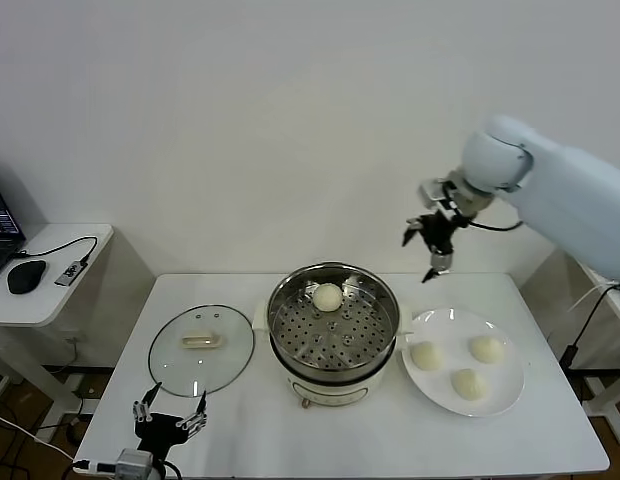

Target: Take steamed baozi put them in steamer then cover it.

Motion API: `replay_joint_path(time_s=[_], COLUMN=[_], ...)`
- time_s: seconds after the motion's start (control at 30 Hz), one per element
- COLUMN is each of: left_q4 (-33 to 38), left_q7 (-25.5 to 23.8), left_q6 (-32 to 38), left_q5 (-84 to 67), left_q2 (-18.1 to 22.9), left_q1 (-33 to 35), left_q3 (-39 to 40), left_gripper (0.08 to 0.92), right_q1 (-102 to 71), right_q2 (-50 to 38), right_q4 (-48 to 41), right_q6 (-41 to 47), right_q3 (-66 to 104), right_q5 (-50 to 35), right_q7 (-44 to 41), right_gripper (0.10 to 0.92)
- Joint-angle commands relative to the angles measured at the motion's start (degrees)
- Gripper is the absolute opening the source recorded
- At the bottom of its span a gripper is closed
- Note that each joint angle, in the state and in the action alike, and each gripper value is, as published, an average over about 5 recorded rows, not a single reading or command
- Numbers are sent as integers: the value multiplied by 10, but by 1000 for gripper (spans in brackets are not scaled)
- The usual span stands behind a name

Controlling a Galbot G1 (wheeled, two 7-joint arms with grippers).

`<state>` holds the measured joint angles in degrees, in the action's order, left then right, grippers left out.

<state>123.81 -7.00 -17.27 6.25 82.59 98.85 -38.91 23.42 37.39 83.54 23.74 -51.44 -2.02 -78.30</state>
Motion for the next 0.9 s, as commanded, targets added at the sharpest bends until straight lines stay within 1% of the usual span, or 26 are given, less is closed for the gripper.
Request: replay_joint_path(time_s=[0.03, 0.23, 0.43, 0.73, 0.9], left_q4=[4, 5, 6, -5, -19], left_q7=[-1, -1, 0, -1, -1], left_q6=[-1, -1, -1, 0, 0], left_q5=[0, 2, 7, 9, 9], left_q2=[0, 5, 4, 7, 7], left_q1=[5, 12, 14, 7, 2], left_q3=[0, 1, 1, 5, 2], left_gripper=[823, 823, 823, 823, 823], right_q1=[-100, -176, -239, -270, -275], right_q2=[-58, -66, -58, 1, 29], right_q4=[41, 56, 50, -17, -46], right_q6=[76, 88, 91, 70, 49], right_q3=[58, 80, 104, 102, 95], right_q5=[42, 26, 46, 62, 72], right_q7=[2, 67, 86, 127, 133], right_gripper=[823, 823, 823, 823, 823])
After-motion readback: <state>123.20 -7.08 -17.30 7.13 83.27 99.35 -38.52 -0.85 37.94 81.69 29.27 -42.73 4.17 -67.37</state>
